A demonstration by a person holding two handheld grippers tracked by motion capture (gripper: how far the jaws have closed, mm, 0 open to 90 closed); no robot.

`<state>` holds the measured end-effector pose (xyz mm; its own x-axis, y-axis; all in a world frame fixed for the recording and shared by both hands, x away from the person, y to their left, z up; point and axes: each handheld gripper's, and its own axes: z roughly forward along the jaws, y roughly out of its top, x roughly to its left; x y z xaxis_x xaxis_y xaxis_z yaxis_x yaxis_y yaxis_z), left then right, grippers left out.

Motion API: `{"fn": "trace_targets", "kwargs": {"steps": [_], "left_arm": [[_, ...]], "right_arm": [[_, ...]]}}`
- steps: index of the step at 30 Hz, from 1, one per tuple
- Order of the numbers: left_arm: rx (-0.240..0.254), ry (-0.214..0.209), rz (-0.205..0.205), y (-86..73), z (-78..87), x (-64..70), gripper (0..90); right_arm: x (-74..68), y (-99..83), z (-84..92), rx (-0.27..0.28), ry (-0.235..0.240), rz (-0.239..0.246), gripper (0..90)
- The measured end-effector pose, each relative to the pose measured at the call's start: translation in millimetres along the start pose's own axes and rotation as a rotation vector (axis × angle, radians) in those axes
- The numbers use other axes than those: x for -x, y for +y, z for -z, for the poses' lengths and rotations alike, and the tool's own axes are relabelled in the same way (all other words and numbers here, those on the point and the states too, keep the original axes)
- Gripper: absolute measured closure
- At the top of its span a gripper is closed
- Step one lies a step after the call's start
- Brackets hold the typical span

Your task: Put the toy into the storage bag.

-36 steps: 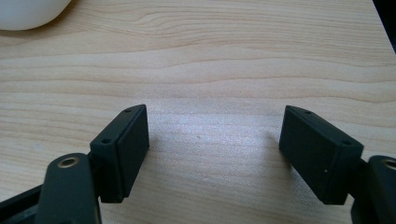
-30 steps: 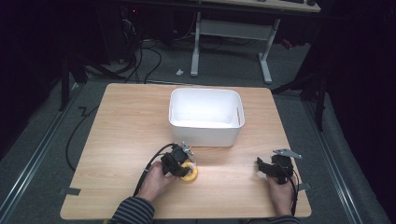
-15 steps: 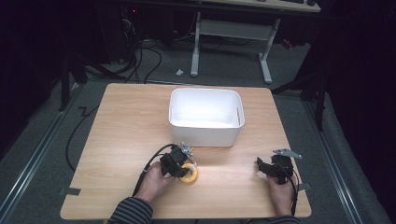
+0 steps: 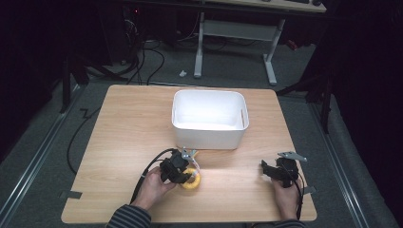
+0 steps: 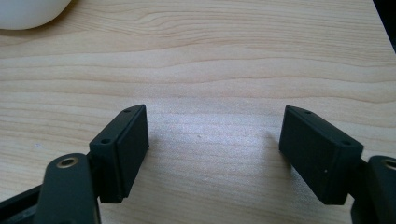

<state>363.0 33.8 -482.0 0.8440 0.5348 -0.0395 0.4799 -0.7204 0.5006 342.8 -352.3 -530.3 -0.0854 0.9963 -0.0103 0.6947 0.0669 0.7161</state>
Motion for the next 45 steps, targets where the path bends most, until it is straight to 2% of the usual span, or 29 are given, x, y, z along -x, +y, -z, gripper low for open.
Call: {"fn": "trace_targets", "kwargs": {"steps": [7,16,26,32,39,45], "left_arm": [[0.011,-0.006,0.013,-6.4,11.0,-0.2,67.8],[0.051,-0.016,0.066,-13.3,26.6,-6.2,67.7],[0.087,0.015,0.082,-17.9,51.0,-10.4,67.7],[0.092,0.056,0.09,-19.7,62.9,-16.7,67.7],[0.13,0.071,0.145,-25.9,78.7,-28.5,67.8],[0.15,0.104,0.157,-24.9,90.7,-34.4,67.8]], "right_arm": [[0.0,0.0,0.0,0.0,0.0,0.0,24.1],[0.0,0.0,0.0,0.0,0.0,0.0,24.1],[0.0,0.0,0.0,0.001,0.0,0.002,24.1],[0.0,0.0,0.0,0.001,0.0,0.002,24.1],[0.2,0.0,-0.1,0.002,0.0,0.005,24.1],[0.0,0.0,0.0,0.001,0.0,0.002,24.1]]}}
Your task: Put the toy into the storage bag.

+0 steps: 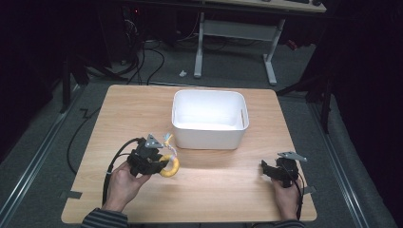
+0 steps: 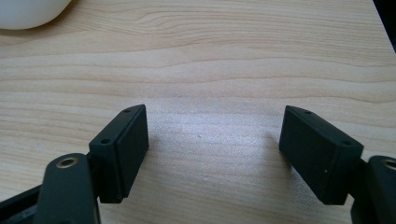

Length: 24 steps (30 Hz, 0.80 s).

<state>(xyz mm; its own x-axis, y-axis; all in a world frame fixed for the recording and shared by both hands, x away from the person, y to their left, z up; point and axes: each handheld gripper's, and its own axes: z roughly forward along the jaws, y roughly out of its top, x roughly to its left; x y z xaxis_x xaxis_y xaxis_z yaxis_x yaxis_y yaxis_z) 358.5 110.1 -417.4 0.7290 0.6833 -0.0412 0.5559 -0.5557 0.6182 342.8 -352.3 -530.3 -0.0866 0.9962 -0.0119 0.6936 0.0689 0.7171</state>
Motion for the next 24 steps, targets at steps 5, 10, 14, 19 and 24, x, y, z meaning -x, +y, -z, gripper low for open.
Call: {"fn": "trace_targets", "kwargs": {"steps": [5,10,14,19,24], "left_arm": [[0.011,0.009,0.017,5.8,8.5,-6.1,67.8],[0.022,0.021,0.028,11.9,17.2,-10.6,67.8],[0.032,0.021,0.039,16.4,22.5,-14.7,67.8],[0.046,0.019,0.05,23.4,28.2,-20.1,67.8],[0.052,0.017,0.058,31.2,34.1,-25.2,67.8]], "right_arm": [[0.1,0.0,0.0,0.0,0.0,0.002,24.1],[0.2,0.0,0.0,0.0,0.0,0.003,24.0],[0.2,0.0,0.0,0.0,0.0,0.003,24.0],[0.1,0.0,0.0,0.001,0.0,0.003,24.1],[0.1,0.0,0.0,0.0,0.0,0.002,24.1]]}}
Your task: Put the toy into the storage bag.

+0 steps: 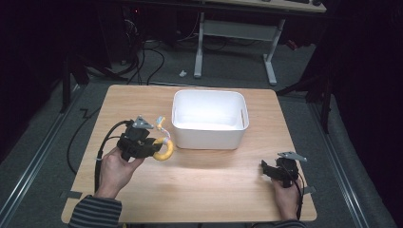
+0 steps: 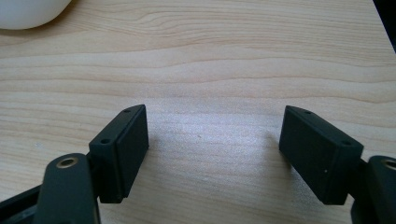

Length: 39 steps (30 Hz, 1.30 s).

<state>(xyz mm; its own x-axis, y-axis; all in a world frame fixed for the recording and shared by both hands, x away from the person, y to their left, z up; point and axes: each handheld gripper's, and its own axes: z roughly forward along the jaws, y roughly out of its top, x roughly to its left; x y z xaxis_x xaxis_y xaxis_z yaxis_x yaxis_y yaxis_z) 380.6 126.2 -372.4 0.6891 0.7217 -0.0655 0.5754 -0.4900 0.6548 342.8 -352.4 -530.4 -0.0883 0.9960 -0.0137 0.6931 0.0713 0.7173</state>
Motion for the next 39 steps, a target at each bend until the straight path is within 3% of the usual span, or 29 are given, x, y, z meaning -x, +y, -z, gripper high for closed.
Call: {"fn": "trace_targets", "kwargs": {"steps": [18,39], "left_arm": [[0.002,-0.009,-0.026,38.1,3.2,-0.8,67.8],[-0.008,-0.043,-0.055,75.4,-8.4,3.3,67.8]], "right_arm": [[0.0,0.0,0.0,0.0,0.0,0.0,24.1],[0.0,0.0,0.0,0.0,0.0,0.0,24.0]]}}
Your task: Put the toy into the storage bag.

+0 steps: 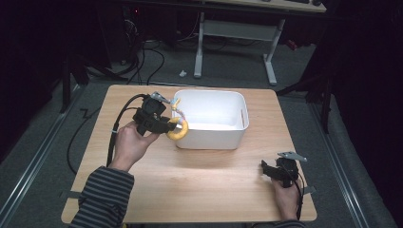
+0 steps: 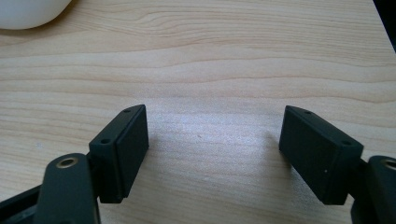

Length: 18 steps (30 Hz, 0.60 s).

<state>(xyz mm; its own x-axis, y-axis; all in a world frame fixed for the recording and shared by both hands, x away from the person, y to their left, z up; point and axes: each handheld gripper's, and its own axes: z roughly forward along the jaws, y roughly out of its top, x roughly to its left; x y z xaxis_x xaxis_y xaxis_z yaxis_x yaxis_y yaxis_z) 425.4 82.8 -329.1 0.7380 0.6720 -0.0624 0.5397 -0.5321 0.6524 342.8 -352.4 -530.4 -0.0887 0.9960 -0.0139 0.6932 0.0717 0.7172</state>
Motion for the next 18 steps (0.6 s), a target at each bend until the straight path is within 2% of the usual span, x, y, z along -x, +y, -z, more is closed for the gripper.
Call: {"fn": "trace_targets", "kwargs": {"steps": [18], "left_arm": [[-0.001,-0.02,-0.023,30.2,-16.8,8.6,67.8]], "right_arm": [[0.1,-0.2,0.0,0.001,0.001,0.003,24.0]]}}
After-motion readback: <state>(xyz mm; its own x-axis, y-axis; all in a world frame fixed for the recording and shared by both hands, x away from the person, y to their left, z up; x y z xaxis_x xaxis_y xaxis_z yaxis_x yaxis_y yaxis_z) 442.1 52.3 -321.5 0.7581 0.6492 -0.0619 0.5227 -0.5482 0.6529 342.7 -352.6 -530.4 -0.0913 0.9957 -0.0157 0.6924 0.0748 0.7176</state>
